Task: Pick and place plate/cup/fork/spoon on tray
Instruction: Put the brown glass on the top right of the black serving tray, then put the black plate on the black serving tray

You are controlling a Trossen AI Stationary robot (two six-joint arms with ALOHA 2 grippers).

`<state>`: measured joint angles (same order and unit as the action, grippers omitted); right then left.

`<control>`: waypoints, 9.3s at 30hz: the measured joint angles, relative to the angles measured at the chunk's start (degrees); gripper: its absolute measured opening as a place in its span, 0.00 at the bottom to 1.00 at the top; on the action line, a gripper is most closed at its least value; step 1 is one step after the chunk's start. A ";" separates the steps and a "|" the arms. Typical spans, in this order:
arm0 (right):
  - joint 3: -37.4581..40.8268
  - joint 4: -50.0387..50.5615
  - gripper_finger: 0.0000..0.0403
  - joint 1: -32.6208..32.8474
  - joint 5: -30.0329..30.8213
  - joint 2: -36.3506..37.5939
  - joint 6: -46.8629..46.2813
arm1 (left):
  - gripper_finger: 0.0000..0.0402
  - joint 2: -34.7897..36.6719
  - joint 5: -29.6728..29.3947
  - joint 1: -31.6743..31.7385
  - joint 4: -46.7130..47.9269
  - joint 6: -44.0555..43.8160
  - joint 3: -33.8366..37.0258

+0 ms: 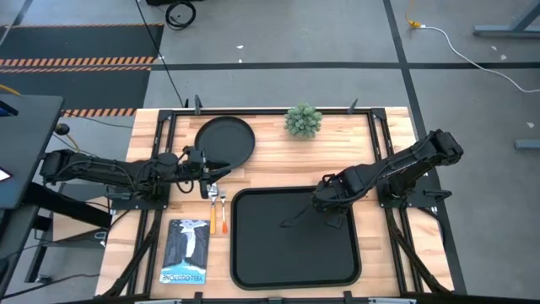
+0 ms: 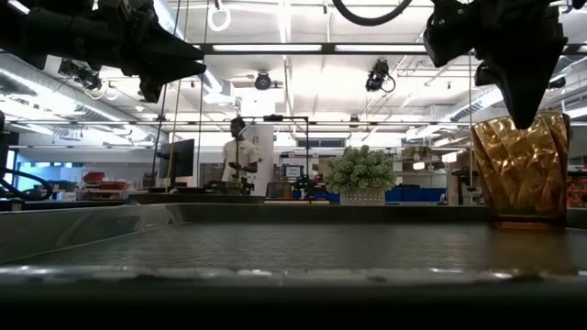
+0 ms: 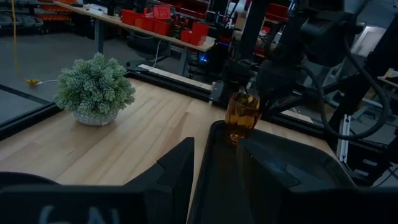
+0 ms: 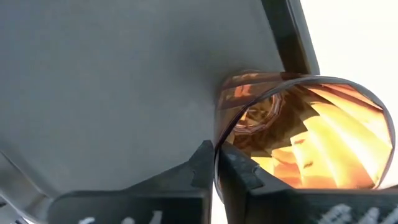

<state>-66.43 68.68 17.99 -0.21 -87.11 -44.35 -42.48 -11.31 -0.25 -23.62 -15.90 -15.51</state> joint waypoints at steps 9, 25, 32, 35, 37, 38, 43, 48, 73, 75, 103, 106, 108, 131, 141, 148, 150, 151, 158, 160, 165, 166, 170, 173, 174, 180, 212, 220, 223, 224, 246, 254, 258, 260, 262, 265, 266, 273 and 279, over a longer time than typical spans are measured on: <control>0.15 -0.25 0.19 0.05 0.44 0.00 -1.09 | 0.32 0.00 0.00 0.00 0.02 0.00 0.00; -9.10 12.06 0.38 -0.10 2.08 0.07 0.45 | 0.32 -7.06 -2.85 6.17 15.96 -10.71 -4.69; -14.12 15.04 0.38 -0.32 12.85 0.07 4.68 | 0.32 -8.28 -2.64 16.12 33.17 -8.84 -11.90; -15.31 14.88 0.38 -1.03 15.61 0.09 7.16 | 0.32 -8.92 0.69 22.43 36.96 -6.33 -13.27; -15.33 14.05 0.38 -1.57 15.76 0.39 8.97 | 0.32 -9.03 4.78 27.01 38.27 -5.15 -13.31; -15.29 13.49 0.38 -1.89 15.79 0.60 10.00 | 0.32 -9.16 6.85 29.33 38.12 -4.56 -13.31; -15.22 12.68 0.38 -2.91 17.76 1.98 12.75 | 0.32 -11.44 11.33 38.01 38.51 -3.06 -13.33; -15.20 12.23 0.38 -3.14 21.42 4.48 13.06 | 0.32 -15.54 11.39 42.38 38.95 -2.00 -13.45; -15.13 4.07 0.38 -3.18 22.36 8.41 17.59 | 0.32 -50.42 12.62 59.84 58.69 14.46 -42.21; -15.13 3.39 0.38 -3.18 22.53 8.41 17.59 | 0.32 -52.22 12.63 60.61 59.74 15.39 -43.23; -15.13 2.89 0.38 -3.18 22.69 8.41 17.59 | 0.13 -56.35 12.68 62.12 60.30 19.21 -43.30; -15.13 2.89 0.38 -3.18 22.69 8.41 17.59 | 0.08 -56.32 12.71 62.12 60.34 19.32 -43.30; -15.13 2.89 0.38 -3.18 22.69 8.41 17.59 | 0.04 -56.26 12.99 62.12 60.40 19.32 -43.30; -15.15 2.45 0.38 -3.18 22.69 8.41 18.12 | 0.02 -56.24 17.07 56.77 65.69 19.57 -48.42; -15.15 2.48 0.38 -3.18 22.69 8.41 18.42 | 0.02 -56.24 16.98 52.62 70.64 19.58 -53.91; -15.15 2.45 0.38 -3.19 22.68 8.41 18.42 | 0.02 -56.24 17.10 51.62 70.47 19.63 -53.96; -15.15 2.15 0.38 -3.19 22.68 8.41 18.42 | 0.02 -56.24 16.14 51.57 69.97 19.74 -53.91; -15.15 1.75 0.38 -3.18 22.67 8.41 18.42 | 0.02 -56.24 15.03 51.29 69.23 20.02 -53.59; -15.18 1.09 0.38 -3.19 22.67 8.41 18.86 | 0.02 -56.26 14.48 49.59 67.57 21.02 -52.50; -15.18 0.67 0.38 -3.18 22.67 8.41 19.05 | 0.02 -56.26 16.35 49.29 67.11 20.77 -52.50; -15.18 0.34 0.38 -3.18 22.67 8.41 19.05 | 0.03 -56.45 16.51 48.69 66.36 20.21 -52.48; -15.18 0.36 0.38 -3.18 22.67 8.41 19.05 | 0.04 -56.56 16.48 48.57 66.27 20.20 -52.48; -15.18 0.36 0.38 -3.18 22.67 8.41 19.05 | 0.06 -58.01 15.21 48.08 65.39 20.50 -52.48; -15.18 0.36 0.38 -3.18 22.67 8.41 19.05 | 0.04 -59.81 13.79 47.55 64.38 20.63 -52.46; -15.18 0.37 0.38 -3.18 22.67 8.41 19.05 | 0.03 -60.24 13.62 47.47 64.08 20.70 -52.46; -15.18 0.36 0.38 -3.18 22.67 8.41 19.49 | 0.08 -60.39 13.37 47.65 62.14 20.56 -52.46; -15.18 -0.08 0.38 -3.29 22.64 8.41 19.47 | 0.14 -66.23 13.02 47.69 60.74 20.15 -52.54; -15.18 -0.06 0.38 -4.05 22.64 8.41 19.49 | 0.03 -65.96 14.90 47.92 60.68 19.32 -52.67; -15.18 -0.06 0.38 -4.25 22.62 8.41 19.66 | 0.03 -66.16 18.23 48.64 60.88 18.84 -53.20; -15.18 -0.06 0.38 -4.28 22.62 8.41 19.66 | 0.03 -66.20 19.45 48.90 61.02 18.67 -53.47; -15.18 -0.56 0.38 -5.48 21.57 8.41 20.58 | 0.03 -58.51 26.27 48.45 63.60 18.69 -53.86; -15.18 -0.60 0.38 -5.46 21.55 8.41 20.97 | 0.03 -58.25 29.75 45.79 65.92 18.24 -53.86; -15.18 -0.61 0.38 -5.46 21.55 8.41 21.20 | 0.03 -58.25 29.68 42.18 65.64 17.73 -53.88; -15.18 -0.62 0.38 -5.46 21.55 8.41 21.43 | 0.03 -58.25 29.32 40.05 65.47 17.56 -53.88; -15.18 -0.67 0.38 -5.47 21.55 8.41 21.56 | 0.03 -58.25 29.11 38.03 65.02 16.60 -53.88; -15.18 -0.69 0.38 -5.75 21.55 8.41 21.63 | 0.03 -58.25 29.11 35.31 64.76 15.14 -54.28; -15.18 -0.69 0.38 -5.82 21.55 8.41 21.63 | 0.03 -58.25 28.96 34.30 64.72 14.68 -54.49; -15.18 -0.60 0.38 -5.89 21.53 8.41 22.32 | 0.03 -58.25 24.65 24.98 64.66 10.98 -57.98; -15.18 2.23 0.38 -5.87 21.53 8.41 23.54 | 0.03 -58.25 22.63 16.67 63.06 7.08 -59.85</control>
<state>-81.60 70.91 12.12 21.32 -78.70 -20.81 -100.73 11.32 16.42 39.45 -8.82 -75.36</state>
